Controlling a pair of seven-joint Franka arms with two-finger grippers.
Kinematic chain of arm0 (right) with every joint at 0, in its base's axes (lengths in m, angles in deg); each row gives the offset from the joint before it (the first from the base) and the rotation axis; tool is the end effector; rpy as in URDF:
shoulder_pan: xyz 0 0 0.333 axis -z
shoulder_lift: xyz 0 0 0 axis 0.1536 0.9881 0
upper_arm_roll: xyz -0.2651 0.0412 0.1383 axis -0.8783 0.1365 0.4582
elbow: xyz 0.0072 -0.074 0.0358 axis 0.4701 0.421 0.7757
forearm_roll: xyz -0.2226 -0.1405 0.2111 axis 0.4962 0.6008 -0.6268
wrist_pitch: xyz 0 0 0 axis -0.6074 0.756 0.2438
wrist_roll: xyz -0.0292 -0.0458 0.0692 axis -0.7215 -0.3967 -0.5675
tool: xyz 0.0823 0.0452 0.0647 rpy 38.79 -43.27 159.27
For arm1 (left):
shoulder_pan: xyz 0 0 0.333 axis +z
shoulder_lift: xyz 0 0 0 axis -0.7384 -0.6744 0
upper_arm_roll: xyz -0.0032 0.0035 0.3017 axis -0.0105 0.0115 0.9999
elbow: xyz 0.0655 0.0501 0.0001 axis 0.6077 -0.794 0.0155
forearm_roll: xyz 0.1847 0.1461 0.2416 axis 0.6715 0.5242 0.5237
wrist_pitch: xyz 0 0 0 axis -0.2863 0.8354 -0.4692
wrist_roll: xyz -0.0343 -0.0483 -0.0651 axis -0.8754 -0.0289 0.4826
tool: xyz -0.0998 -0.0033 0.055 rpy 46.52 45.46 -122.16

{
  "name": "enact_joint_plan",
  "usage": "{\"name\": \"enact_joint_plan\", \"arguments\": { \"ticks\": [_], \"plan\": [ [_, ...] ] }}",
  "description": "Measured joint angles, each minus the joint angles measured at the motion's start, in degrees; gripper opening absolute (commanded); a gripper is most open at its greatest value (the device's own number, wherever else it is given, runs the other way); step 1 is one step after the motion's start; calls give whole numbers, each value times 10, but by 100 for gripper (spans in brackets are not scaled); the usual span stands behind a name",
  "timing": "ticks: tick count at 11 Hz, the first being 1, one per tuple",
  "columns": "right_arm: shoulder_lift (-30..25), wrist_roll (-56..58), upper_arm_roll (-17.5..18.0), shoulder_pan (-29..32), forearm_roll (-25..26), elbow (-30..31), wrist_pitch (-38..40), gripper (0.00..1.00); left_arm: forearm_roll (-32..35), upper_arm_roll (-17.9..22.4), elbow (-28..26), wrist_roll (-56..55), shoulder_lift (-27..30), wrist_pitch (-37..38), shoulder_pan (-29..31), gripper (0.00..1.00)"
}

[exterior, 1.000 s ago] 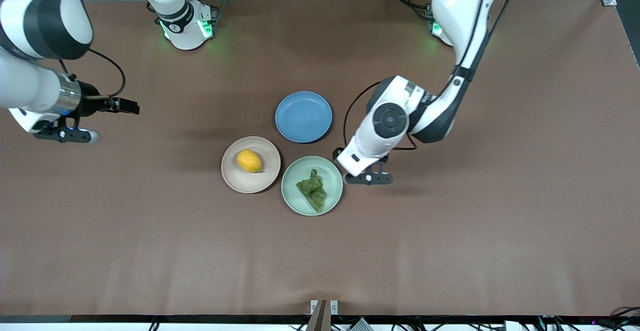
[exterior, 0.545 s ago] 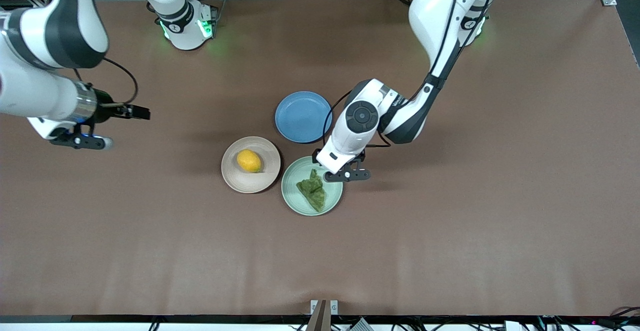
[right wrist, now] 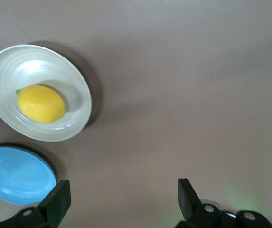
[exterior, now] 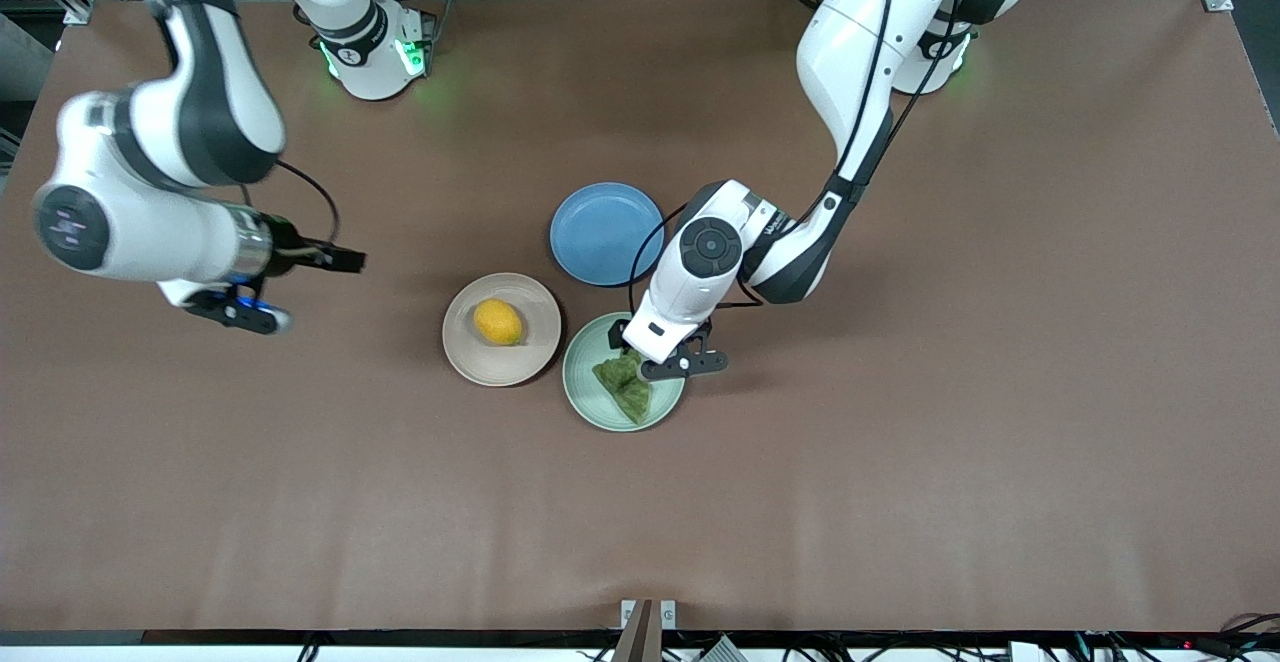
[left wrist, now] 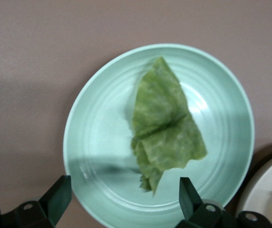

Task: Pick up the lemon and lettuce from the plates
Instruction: 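Lower the left gripper onto the lettuce while the right gripper reaches the lemon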

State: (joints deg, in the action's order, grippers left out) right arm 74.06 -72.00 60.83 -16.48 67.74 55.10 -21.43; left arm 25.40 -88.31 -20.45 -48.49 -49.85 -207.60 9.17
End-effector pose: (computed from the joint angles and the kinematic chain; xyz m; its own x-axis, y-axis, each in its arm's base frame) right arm 0.5094 0.0856 0.4049 0.8970 -0.2578 -0.3590 -0.2831 -0.9589 -0.0188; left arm 0.5262 -0.4578 0.2373 0.9849 0.1720 0.0205 0.1635 -0.9621 0.2181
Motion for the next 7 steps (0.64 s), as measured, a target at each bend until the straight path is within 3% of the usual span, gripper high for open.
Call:
{"name": "enact_joint_plan", "arguments": {
  "ticks": [7],
  "plan": [
    [93,-51,0,-87,4,-8,-118,100,0,0,24,-55,-44,-88,-2,100]
  ]
}}
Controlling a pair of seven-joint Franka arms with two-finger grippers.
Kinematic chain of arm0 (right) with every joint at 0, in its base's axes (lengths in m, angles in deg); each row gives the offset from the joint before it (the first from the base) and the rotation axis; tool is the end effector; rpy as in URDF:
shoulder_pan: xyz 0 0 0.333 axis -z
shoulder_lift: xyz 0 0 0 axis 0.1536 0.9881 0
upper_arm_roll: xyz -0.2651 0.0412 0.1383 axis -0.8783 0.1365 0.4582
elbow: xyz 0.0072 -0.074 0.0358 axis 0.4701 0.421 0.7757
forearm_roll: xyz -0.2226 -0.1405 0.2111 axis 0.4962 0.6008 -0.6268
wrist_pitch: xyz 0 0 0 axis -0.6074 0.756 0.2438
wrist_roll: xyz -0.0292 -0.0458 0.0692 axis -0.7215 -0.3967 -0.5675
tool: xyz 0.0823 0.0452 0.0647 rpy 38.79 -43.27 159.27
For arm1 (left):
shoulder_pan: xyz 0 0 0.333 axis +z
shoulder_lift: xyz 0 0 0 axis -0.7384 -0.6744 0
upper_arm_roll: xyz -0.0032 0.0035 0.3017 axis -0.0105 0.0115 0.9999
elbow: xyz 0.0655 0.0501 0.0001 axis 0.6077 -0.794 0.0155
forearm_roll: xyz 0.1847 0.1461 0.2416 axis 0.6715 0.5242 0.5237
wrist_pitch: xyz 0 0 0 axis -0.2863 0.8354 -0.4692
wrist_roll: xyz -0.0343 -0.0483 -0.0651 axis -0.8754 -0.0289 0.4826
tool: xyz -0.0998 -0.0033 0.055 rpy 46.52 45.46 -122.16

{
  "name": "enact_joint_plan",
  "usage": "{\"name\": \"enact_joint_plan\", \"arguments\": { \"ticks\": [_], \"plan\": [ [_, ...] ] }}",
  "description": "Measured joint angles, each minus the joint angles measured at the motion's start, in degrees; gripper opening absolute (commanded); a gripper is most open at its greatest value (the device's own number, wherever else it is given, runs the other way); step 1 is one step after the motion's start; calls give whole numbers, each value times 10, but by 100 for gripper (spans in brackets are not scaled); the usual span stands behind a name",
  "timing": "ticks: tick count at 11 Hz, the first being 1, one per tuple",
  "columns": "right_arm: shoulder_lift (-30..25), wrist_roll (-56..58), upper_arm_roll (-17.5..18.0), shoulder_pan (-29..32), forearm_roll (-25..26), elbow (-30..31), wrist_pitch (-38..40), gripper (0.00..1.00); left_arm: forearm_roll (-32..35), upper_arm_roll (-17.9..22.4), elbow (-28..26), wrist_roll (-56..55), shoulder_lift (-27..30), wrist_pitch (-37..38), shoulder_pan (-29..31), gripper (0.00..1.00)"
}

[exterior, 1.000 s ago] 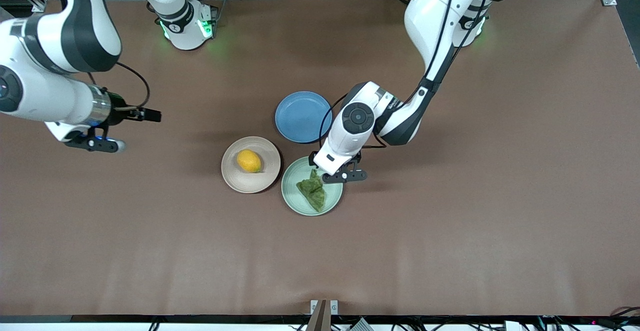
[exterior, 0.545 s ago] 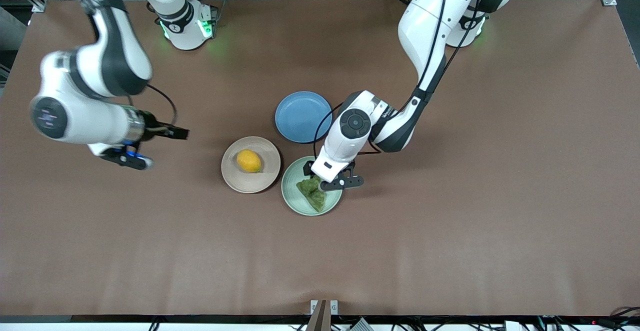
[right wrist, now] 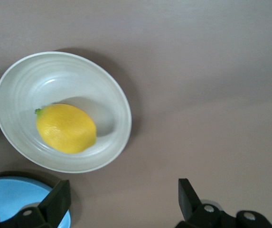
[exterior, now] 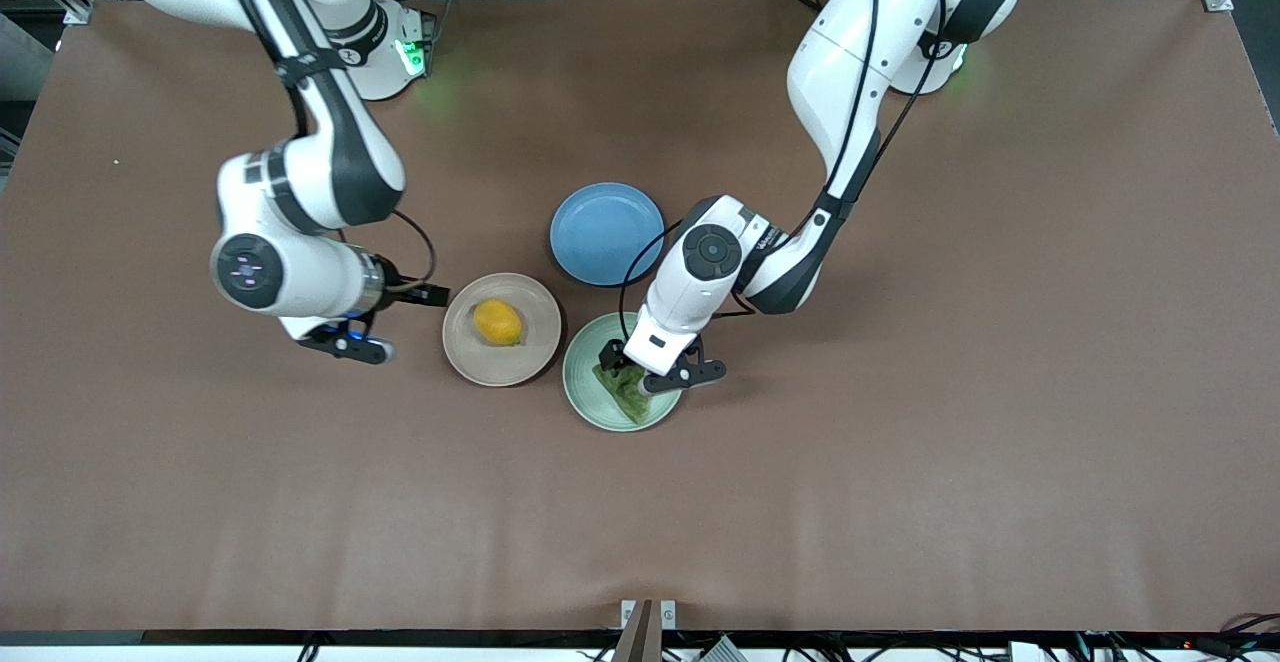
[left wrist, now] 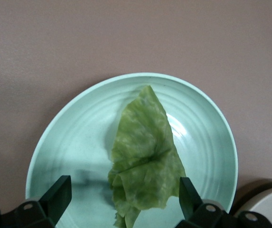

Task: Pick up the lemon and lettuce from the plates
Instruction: 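Lower the left gripper onto the lettuce while the right gripper reaches the lemon, then close both grippers, grasping the lettuce and the yellow lemon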

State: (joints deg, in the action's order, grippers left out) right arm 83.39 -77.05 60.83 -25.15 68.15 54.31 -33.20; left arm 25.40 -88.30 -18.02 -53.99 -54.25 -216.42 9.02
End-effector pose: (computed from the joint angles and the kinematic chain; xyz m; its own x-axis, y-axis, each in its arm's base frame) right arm 0.5270 0.1675 0.3327 0.9240 -0.2313 -0.3045 -0.2409 -0.9705 0.0062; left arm 0.5393 -0.4662 0.2179 0.9556 0.2858 0.0720 0.2513 -0.9176 0.3080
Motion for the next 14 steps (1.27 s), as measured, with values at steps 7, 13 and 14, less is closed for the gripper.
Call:
{"name": "enact_joint_plan", "arguments": {
  "ticks": [7,13,14],
  "plan": [
    [73,0,0,-41,15,-12,-94,100,0,0,12,-47,-26,-52,-11,100],
    [121,-51,-1,-72,16,-33,-131,100,0,0,16,-57,-34,-65,-11,10],
    [131,-60,-1,-76,16,-37,-141,100,0,0,17,-58,-34,-65,-11,4]
  ]
}}
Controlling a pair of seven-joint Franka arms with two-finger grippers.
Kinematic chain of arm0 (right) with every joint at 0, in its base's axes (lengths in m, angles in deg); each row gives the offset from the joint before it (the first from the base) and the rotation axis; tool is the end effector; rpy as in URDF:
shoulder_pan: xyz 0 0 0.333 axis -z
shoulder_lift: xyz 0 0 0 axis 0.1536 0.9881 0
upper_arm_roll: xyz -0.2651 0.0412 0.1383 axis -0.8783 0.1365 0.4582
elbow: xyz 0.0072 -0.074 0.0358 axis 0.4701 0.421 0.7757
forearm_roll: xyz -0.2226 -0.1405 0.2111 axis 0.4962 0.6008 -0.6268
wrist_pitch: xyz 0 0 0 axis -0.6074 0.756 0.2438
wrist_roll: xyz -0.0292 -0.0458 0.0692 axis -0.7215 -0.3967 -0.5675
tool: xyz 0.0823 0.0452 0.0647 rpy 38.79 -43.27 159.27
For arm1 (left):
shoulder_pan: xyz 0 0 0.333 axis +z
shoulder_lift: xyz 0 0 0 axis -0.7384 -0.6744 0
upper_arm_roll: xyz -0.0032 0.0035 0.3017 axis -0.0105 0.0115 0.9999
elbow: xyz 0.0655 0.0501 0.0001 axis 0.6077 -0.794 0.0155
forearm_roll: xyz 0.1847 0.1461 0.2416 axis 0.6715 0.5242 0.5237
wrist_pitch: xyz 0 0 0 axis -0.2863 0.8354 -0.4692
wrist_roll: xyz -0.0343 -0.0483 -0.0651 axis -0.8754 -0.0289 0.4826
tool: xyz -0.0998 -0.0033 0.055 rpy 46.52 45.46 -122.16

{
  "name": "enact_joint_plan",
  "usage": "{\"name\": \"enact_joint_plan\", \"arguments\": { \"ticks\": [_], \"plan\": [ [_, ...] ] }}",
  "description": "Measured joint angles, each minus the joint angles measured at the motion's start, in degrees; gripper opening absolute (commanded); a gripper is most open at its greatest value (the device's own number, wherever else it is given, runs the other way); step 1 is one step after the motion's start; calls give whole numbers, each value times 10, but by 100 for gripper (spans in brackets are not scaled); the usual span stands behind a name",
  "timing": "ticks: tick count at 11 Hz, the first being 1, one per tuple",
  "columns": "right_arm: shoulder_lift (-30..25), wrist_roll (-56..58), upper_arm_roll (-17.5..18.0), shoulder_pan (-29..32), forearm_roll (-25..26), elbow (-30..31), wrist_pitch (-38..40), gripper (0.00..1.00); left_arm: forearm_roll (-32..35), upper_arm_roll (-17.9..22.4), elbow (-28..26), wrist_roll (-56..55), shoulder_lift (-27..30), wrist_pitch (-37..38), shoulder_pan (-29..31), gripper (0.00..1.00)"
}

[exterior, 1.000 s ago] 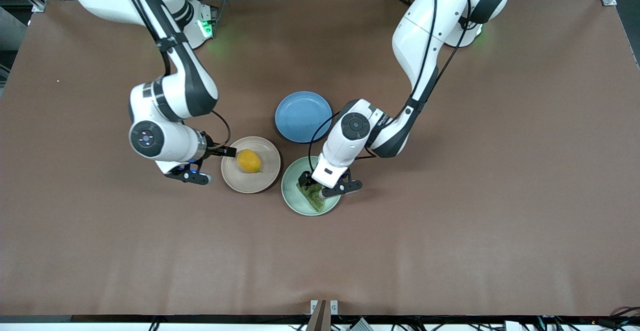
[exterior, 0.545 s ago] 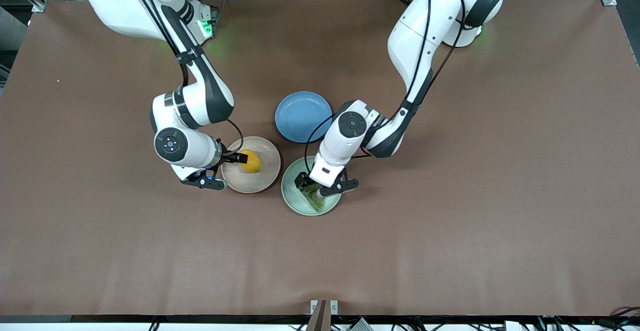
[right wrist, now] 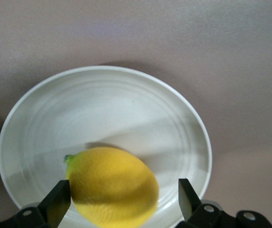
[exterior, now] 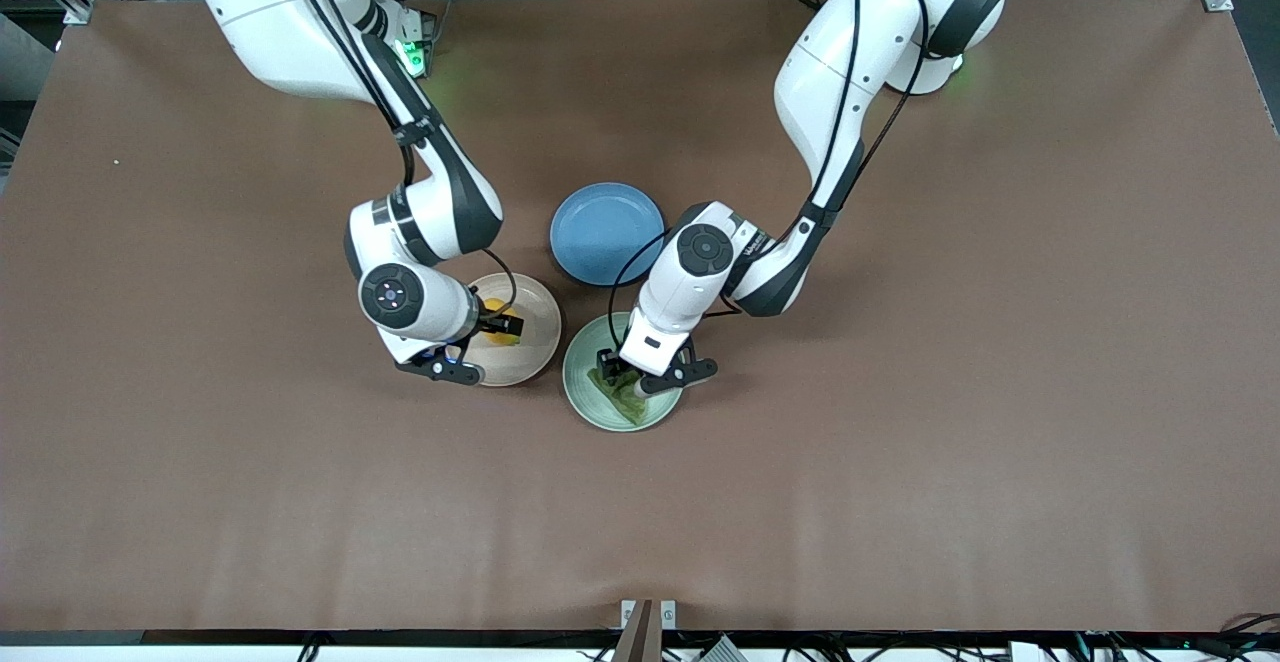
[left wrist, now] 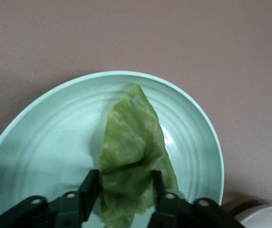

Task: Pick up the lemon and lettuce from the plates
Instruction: 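Close both grippers, grasping the lettuce and the yellow lemon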

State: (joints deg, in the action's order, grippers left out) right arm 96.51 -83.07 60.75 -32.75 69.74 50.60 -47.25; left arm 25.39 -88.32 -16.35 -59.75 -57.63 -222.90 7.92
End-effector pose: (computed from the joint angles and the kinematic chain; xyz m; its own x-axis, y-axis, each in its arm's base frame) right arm 0.5388 0.2452 0.2388 0.9506 -0.2229 -0.2160 -0.2223 -0.9746 0.0271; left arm 0.5382 -0.4798 0.2014 0.9223 0.3774 0.0834 0.3211 -0.8682 0.3784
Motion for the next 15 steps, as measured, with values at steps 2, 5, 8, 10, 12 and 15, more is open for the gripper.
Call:
{"name": "enact_joint_plan", "arguments": {
  "ticks": [2,5,8,10,12,15],
  "plan": [
    [14,-10,-1,-1,0,-6,-10,37,0,0,0,0,0,0,0,0],
    [16,-14,-3,-1,0,-9,-11,14,0,1,1,0,0,0,0,0],
    [16,-26,-3,-1,0,-12,-11,3,0,1,3,0,0,-1,1,0],
    [16,-31,-3,-1,0,-12,-11,0,0,2,6,0,0,-1,3,0],
    [15,-31,-7,4,0,-16,-11,0,0,3,12,0,3,1,6,0],
    [-9,-31,-13,35,0,-45,43,0,0,5,14,0,20,44,16,0]
  ]
}}
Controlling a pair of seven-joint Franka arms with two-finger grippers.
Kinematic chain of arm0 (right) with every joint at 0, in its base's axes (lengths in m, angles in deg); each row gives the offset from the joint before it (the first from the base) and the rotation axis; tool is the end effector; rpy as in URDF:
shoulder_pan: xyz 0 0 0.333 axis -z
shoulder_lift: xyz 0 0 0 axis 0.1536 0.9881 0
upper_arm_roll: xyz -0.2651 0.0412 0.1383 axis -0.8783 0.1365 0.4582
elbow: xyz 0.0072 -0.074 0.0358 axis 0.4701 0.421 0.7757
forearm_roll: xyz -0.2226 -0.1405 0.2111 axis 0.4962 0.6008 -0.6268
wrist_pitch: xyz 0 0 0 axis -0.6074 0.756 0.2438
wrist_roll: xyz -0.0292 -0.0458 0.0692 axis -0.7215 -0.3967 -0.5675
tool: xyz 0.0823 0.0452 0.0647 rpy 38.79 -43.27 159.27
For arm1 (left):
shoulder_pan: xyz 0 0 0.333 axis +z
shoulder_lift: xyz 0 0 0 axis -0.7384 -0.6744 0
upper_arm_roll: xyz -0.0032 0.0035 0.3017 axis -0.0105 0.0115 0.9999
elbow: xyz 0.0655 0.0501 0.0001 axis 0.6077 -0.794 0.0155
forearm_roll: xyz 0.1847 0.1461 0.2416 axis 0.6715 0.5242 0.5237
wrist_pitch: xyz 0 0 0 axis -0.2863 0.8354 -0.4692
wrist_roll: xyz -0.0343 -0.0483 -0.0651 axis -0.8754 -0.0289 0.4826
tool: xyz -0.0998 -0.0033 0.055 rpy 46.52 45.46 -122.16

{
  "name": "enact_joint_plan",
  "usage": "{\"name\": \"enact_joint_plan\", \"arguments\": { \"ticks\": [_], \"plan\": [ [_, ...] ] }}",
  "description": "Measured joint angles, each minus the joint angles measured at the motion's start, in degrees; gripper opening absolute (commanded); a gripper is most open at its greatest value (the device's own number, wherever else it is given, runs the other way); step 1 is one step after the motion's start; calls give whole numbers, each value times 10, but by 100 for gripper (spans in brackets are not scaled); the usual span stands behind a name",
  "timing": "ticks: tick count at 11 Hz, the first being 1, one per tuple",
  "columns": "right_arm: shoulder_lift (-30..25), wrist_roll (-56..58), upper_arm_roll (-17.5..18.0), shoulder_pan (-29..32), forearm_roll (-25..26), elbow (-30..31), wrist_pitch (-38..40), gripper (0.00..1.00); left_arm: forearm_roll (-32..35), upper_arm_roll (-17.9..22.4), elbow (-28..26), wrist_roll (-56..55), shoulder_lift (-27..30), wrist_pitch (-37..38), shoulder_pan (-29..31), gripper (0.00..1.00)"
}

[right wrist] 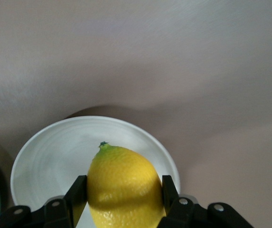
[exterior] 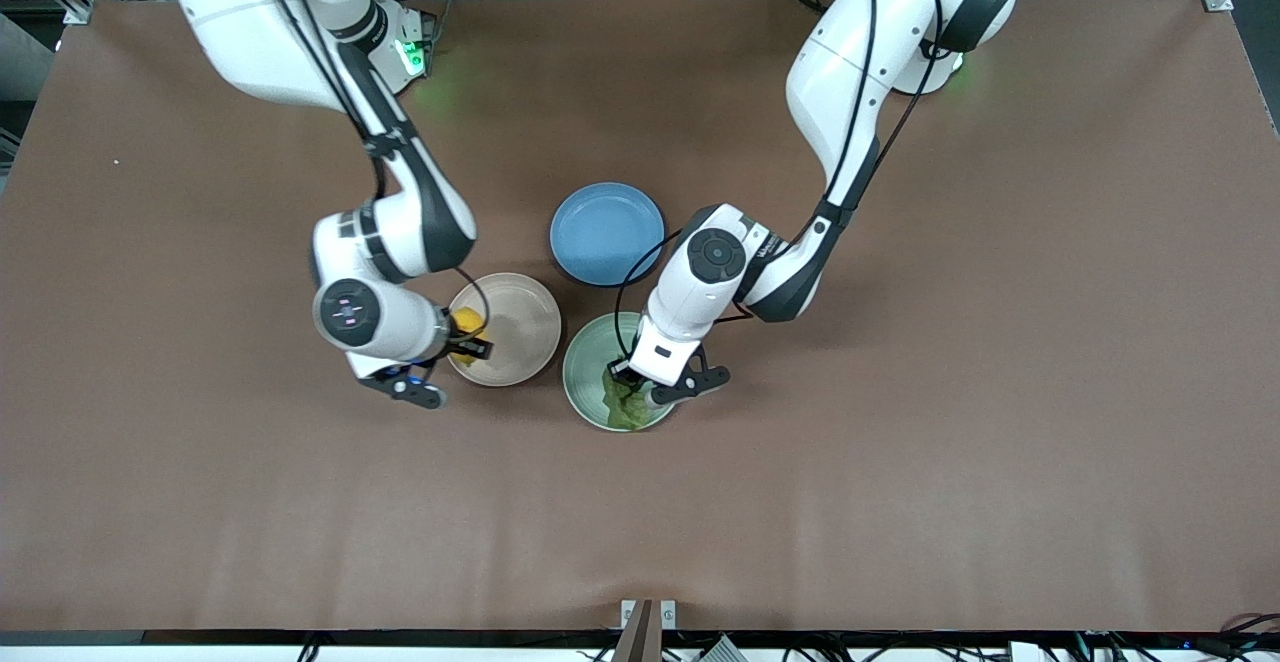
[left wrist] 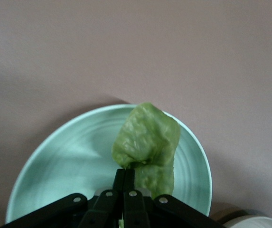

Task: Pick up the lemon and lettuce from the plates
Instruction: 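Close both grippers, grasping the lettuce and the yellow lemon, then lift the lettuce with the left gripper while the right gripper carries the lemon away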

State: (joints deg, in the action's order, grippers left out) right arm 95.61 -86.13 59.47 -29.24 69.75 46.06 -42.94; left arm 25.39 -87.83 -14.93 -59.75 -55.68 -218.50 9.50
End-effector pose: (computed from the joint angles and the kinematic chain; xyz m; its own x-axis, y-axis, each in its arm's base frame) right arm 0.5699 0.2066 0.2722 0.9194 -0.3415 -0.1953 -0.3424 -0.9391 0.0301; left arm 0.5562 -0.4648 0.2271 0.9143 0.3975 0.0776 0.3453 -0.8653 0.3634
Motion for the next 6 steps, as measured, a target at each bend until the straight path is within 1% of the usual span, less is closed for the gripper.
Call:
{"name": "enact_joint_plan", "arguments": {
  "ticks": [3,5,6],
  "plan": [
    [-26,1,-1,38,4,-56,99,0,0,0,0,8,22,47,15,0],
    [-28,25,-1,63,28,-70,124,0,0,1,1,28,35,90,26,0],
    [-28,51,-2,80,33,-70,128,0,0,1,1,49,44,123,34,0]
  ]
}}
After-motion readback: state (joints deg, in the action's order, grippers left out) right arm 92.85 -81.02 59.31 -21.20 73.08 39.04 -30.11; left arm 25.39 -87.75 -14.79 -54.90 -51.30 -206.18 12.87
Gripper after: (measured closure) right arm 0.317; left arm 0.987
